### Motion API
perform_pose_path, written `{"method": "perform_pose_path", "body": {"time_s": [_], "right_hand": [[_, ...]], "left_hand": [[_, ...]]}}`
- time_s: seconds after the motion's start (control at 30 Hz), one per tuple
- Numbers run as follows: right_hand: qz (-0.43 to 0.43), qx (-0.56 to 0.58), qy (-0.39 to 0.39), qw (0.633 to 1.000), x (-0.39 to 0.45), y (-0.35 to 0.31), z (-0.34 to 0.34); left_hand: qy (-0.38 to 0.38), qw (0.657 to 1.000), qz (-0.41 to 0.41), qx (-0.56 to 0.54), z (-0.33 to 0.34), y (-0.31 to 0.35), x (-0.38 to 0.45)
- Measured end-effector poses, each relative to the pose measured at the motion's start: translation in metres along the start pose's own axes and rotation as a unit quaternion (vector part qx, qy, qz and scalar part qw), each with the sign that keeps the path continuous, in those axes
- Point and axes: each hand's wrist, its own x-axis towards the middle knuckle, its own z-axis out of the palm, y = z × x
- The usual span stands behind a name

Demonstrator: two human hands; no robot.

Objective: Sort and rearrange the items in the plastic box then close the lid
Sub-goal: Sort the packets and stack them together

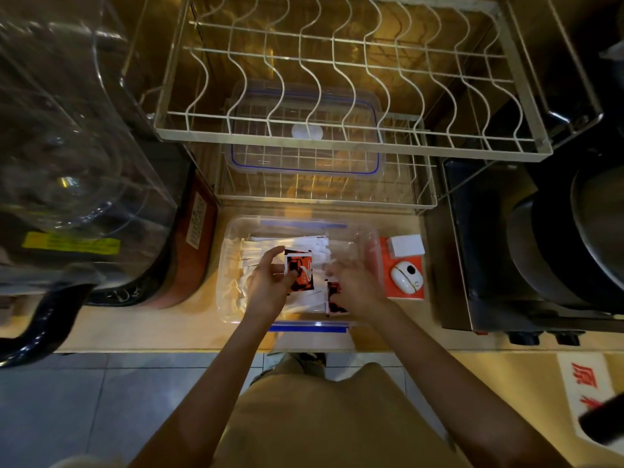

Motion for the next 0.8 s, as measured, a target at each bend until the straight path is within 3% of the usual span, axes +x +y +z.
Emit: {"method": "perform_pose_path", "body": {"time_s": [0.1,0.2,0.37,0.53,0.6,0.8], "right_hand": [[-0.026,-0.092,0.01,0.995,0.0,-0.001,0.003],[-0.034,-0.098,0.032,0.994,0.0,-0.002,0.002],[-0.033,0.122,-0.022,0.992,-0.007,0.004,-0.011],[-0.009,0.378,0.036,0.925,-0.009,0.002,-0.048],[-0.008,0.415,0.057,0.908,-0.004,-0.002,-0.053],[-0.005,0.396,0.08,0.915,0.008,-0.015,-0.039]], "left_hand": [[0.021,0.999,-0.007,-0.028,0.0,0.001,0.001],[0.027,0.999,-0.01,-0.029,0.001,0.002,0.001],[0.017,0.999,0.005,-0.027,0.002,0.002,0.0],[-0.008,1.0,-0.009,-0.011,0.001,0.005,0.001],[-0.02,0.999,-0.023,-0.036,0.0,0.008,0.001],[-0.11,0.977,-0.093,-0.157,-0.01,0.012,-0.001]]}}
